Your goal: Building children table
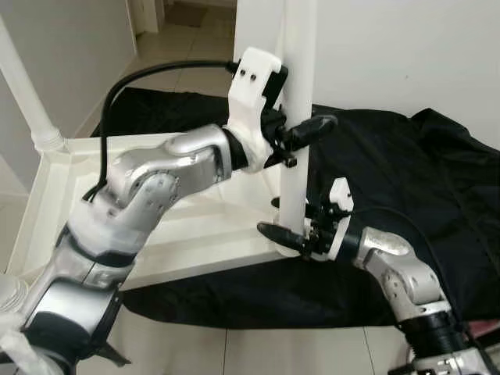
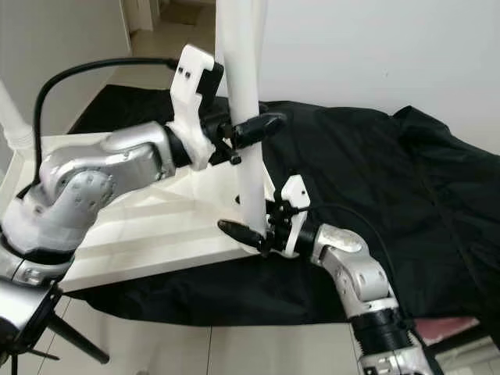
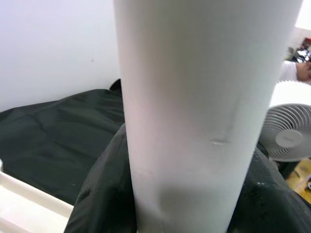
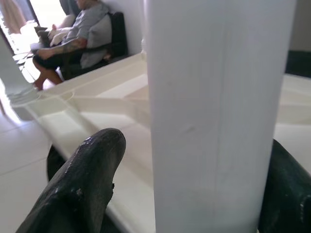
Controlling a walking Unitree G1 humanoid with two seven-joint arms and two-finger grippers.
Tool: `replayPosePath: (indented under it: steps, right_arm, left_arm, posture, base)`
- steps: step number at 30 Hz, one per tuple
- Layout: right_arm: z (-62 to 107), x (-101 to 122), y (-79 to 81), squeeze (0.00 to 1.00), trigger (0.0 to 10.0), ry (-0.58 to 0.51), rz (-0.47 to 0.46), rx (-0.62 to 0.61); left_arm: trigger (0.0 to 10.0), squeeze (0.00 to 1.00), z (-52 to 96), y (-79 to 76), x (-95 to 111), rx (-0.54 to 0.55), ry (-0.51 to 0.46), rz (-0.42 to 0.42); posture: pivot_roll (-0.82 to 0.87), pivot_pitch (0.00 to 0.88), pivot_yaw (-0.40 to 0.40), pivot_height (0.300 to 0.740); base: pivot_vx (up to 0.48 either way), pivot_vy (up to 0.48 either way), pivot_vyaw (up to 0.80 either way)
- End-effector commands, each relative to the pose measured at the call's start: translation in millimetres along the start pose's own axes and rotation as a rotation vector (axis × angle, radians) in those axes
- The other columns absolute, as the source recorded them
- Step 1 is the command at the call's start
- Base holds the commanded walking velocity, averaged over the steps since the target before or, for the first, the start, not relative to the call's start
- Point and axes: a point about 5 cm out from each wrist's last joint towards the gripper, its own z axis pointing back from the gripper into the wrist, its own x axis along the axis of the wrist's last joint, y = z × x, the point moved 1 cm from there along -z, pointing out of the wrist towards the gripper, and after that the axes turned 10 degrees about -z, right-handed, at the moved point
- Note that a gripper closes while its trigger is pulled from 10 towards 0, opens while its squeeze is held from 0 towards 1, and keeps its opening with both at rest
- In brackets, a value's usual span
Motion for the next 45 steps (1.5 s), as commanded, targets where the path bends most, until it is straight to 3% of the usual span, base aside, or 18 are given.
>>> replayPosePath:
  steps: [1, 4, 8, 14, 21, 23, 26, 36, 45]
  right_arm:
    - [-0.7, 6, -2.2, 0.00, 10.0, -0.026, 0.018, -0.024]
    - [-7.9, 15, -11.0, 0.00, 10.0, -0.074, 0.045, -0.127]
    - [-10.2, 19, -13.9, 0.00, 10.0, -0.089, 0.049, -0.159]
    - [-25.0, 34, -27.4, 0.00, 10.0, -0.176, 0.095, -0.389]
    - [-31.1, 35, -29.6, 0.00, 10.0, -0.187, 0.109, -0.463]
    - [-40.7, 33, -30.2, 0.00, 10.0, -0.191, 0.139, -0.540]
    - [-47.4, 34, -31.0, 0.00, 10.0, -0.203, 0.166, -0.606]
    - [-48.7, 19, -48.0, 0.00, 10.0, -0.171, 0.232, -0.903]
    - [-52.1, 16, -48.2, 0.00, 10.0, -0.197, 0.219, -0.994]
  left_arm:
    - [10.0, 0.00, 0.4, -8.2, 8, -0.190, -0.039, -0.014]
    - [10.0, 0.00, -4.0, 1.4, 14, -0.118, -0.048, -0.005]
    - [10.0, 0.00, -5.6, 3.6, 15, -0.098, -0.050, -0.004]
    - [10.0, 0.00, -18.2, 24.4, 13, 0.105, -0.045, 0.020]
    - [10.0, 0.00, -22.5, 28.5, 13, 0.170, -0.048, 0.006]
    - [10.0, 0.00, -30.5, 35.2, 13, 0.276, -0.048, -0.016]
    - [10.0, 0.00, -36.5, 38.9, 17, 0.349, -0.072, -0.012]
    - [10.0, 0.00, -57.5, 34.6, 12, 0.441, -0.048, -0.023]
    - [10.0, 0.00, -65.6, 31.1, 12, 0.455, -0.050, -0.044]
  posture:
    - [0.01, 0.000, -0.054, 0.740]
    - [0.00, 0.000, -0.048, 0.740]
    - [0.00, 0.000, -0.048, 0.740]
    - [0.00, 0.000, -0.051, 0.740]
    - [0.00, 0.000, -0.055, 0.740]
    - [0.00, 0.000, -0.060, 0.740]
    - [0.00, 0.000, -0.062, 0.740]
    - [0.00, 0.000, -0.061, 0.740]
    - [-0.01, 0.000, -0.054, 0.740]
  base:
    - [0.000, 0.000, 0.00]
    - [0.000, 0.000, 0.00]
    - [0.000, 0.000, 0.00]
    - [0.000, 0.000, 0.00]
    - [0.000, 0.000, 0.00]
    - [0.000, 0.000, 0.00]
    - [0.000, 0.000, 0.00]
    - [0.000, 0.000, 0.00]
    - [0.000, 0.000, 0.00]
